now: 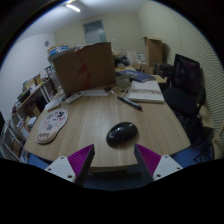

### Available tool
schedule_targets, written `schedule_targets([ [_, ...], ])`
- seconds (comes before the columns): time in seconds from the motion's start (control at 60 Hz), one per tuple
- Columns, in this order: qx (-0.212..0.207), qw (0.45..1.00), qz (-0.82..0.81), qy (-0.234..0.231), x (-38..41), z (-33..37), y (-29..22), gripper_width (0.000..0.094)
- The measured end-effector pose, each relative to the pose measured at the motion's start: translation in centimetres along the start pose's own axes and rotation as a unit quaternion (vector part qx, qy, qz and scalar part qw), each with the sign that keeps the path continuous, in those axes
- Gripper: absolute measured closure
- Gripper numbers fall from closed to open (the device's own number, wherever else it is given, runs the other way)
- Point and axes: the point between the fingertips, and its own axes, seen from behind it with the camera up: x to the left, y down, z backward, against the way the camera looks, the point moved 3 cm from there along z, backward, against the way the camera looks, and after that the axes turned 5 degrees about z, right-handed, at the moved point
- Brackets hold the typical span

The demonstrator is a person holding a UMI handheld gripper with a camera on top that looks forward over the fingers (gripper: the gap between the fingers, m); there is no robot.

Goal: Arrange mouse

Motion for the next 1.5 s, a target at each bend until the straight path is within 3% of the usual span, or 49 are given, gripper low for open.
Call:
schedule_targets([
  [0.183, 0.018, 0.999, 0.029, 0.012, -0.4, -5.3, 1.2, 0.0109],
  [0.55, -0.028, 0.997, 0.059, 0.047, -0.5, -11.8, -3.7, 0.0135],
  [0.633, -0.038, 0.997, 0.054, 0.05, -0.3, -12.6, -4.4, 0.0202],
  [0.667, -0.043, 0.996, 0.052, 0.054, -0.2, -12.8, -4.5, 0.037],
  [0.767, -0.047, 0.996, 0.033, 0.074, -0.1, -12.9, -4.4, 0.0431],
  [0.983, -0.008, 0.992, -0.017, 0.121, 0.5, -12.1, -5.2, 0.0544],
  [1.117, -0.092, 0.988, -0.012, 0.125, 7.6, -9.2, -13.6, 0.0553],
  [1.25, -0.154, 0.985, 0.011, 0.079, 19.5, -8.6, -20.3, 0.0554],
  [1.35, -0.145, 0.988, 0.034, 0.048, 27.3, -11.2, -19.6, 0.0556],
  [1.5, -0.081, 0.995, 0.055, 0.037, 32.3, -16.6, -13.7, 0.0555],
])
